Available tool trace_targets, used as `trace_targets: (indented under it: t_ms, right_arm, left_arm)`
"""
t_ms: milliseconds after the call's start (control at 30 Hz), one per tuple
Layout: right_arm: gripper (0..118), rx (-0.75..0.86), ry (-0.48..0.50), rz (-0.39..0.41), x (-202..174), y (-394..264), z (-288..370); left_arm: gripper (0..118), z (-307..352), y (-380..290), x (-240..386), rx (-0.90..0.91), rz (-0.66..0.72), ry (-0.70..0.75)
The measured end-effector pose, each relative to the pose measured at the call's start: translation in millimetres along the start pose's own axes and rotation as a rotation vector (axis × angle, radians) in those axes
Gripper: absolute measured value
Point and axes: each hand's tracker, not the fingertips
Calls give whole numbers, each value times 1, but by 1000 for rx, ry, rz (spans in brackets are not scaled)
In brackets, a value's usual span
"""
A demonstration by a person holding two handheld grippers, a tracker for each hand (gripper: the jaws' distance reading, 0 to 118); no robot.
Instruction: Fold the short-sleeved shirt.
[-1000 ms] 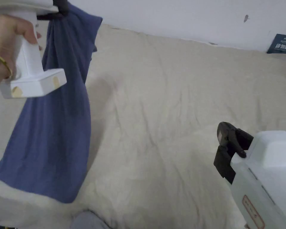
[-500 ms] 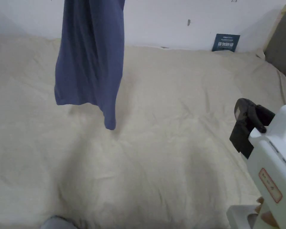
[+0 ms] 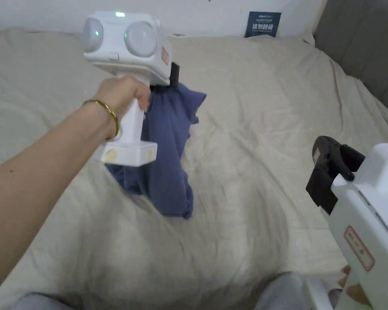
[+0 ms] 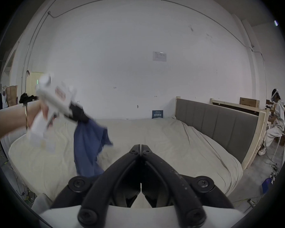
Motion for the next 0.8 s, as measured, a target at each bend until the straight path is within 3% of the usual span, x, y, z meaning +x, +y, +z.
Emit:
trace_targets:
  t_ms: [233, 367, 400, 433, 467, 500, 600, 667, 800]
  right_arm:
    - [1, -62, -10, -21, 1, -14, -9]
    - [1, -83, -3, -22, 0, -18, -14]
    - [1, -84, 1, -20, -2, -18, -15]
    - [2, -83, 4, -18, -3, -18, -15]
    - [1, -82, 7, -17, -4, -18, -16]
    - [1, -79, 13, -17, -6, -18, -16]
    - [1, -72, 25, -17, -11, -16, -18]
    - [2, -65, 34, -15, -15, -13, -21]
    - [1, -37, 61, -6, -26, -6, -27]
  left_arm:
    - [12, -76, -126, 12, -286, -34, 36]
    - [34, -68, -145, 7, -277, 15, 14]
    - [47, -67, -136, 0, -257, 56, -18]
    - [80, -60, -129, -5, -245, 91, -55]
    - [103, -52, -122, -11, -212, 124, -87]
    - [118, -34, -113, -14, -142, 155, -117]
    - [116, 20, -93, -28, 107, 198, -170]
    - [118, 60, -91, -37, 227, 204, -130]
    - [118, 124, -110, -49, 486, 117, 90]
